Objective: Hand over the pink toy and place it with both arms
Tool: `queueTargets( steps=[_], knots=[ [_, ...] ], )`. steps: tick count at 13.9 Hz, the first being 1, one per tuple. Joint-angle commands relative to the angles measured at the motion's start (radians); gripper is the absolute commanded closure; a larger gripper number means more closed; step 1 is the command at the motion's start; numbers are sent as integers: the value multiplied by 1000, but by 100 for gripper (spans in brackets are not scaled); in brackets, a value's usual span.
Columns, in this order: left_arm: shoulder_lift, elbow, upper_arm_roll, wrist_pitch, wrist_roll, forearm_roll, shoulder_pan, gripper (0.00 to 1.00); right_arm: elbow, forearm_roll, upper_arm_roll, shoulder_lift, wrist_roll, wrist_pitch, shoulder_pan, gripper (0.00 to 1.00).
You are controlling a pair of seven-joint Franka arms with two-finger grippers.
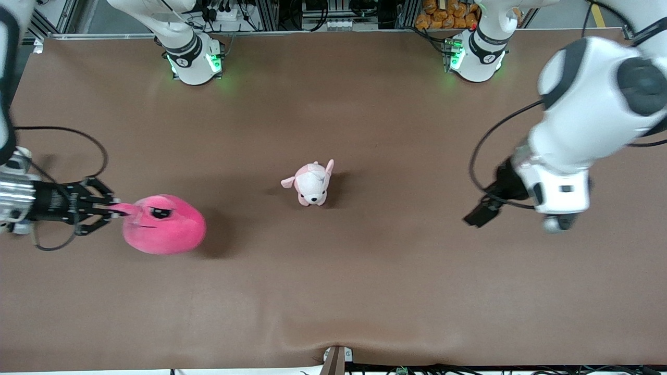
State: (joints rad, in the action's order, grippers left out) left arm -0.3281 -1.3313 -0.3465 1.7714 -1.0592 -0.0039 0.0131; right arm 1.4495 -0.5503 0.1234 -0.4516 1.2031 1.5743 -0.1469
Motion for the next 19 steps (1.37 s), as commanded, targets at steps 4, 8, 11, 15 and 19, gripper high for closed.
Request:
queueTargets(
  steps=[4, 8, 11, 15, 19],
  knots=[
    [113, -64, 123, -125, 373, -28, -43, 0, 91, -20, -25, -67, -348, -2, -166, 100],
    [234, -218, 270, -133, 627, -30, -119, 0, 92, -20, -28, -107, -382, -17, -192, 100],
    [267, -256, 335, -159, 835, -30, -110, 0, 78, -17, -28, -122, -392, -19, -192, 18],
    [282, -238, 397, -207, 1074, -16, -56, 0, -122, -20, -33, -114, -381, -186, -137, 0],
    [333, -240, 391, -239, 1091, -11, -31, 0, -360, -14, -39, -90, -385, -302, -70, 0]
  ],
)
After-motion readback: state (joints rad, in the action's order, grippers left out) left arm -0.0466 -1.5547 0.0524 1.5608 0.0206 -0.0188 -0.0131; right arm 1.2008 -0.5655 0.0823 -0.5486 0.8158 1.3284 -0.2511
